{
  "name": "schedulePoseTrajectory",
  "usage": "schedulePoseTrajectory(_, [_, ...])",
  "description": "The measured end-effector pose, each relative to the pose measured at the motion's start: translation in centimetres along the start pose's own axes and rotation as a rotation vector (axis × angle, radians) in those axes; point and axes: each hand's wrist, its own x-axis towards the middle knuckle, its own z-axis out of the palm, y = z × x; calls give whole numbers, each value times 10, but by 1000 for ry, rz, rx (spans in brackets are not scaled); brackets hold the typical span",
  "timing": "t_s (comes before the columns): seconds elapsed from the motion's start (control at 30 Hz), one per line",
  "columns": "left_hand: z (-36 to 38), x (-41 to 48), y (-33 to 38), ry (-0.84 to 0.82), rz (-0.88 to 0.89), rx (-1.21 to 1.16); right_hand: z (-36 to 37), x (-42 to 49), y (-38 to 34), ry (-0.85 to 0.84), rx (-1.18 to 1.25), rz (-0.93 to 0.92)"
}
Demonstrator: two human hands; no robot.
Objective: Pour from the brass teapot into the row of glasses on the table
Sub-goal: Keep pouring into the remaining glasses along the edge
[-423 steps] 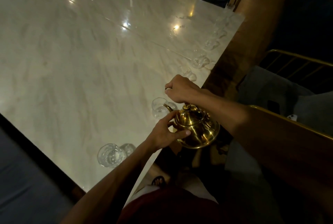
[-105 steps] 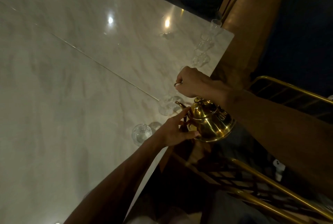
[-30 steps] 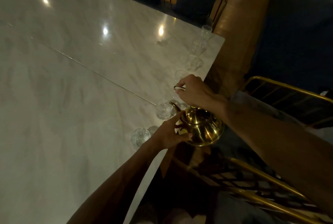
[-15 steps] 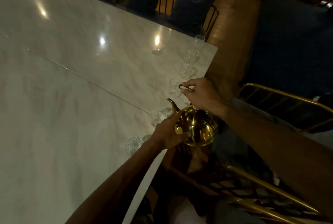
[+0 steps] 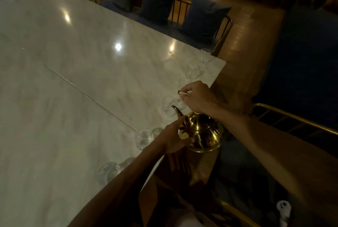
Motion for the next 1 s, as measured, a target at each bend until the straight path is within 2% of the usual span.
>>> schedulePoseTrajectory(0.47, [12,55,-1,59,-142,-131,0,75,17,-184,-171,-65])
schedulePoseTrajectory(1.0, [14,70,-16,112,-147,-216,17,114,8,-279,-294,-85])
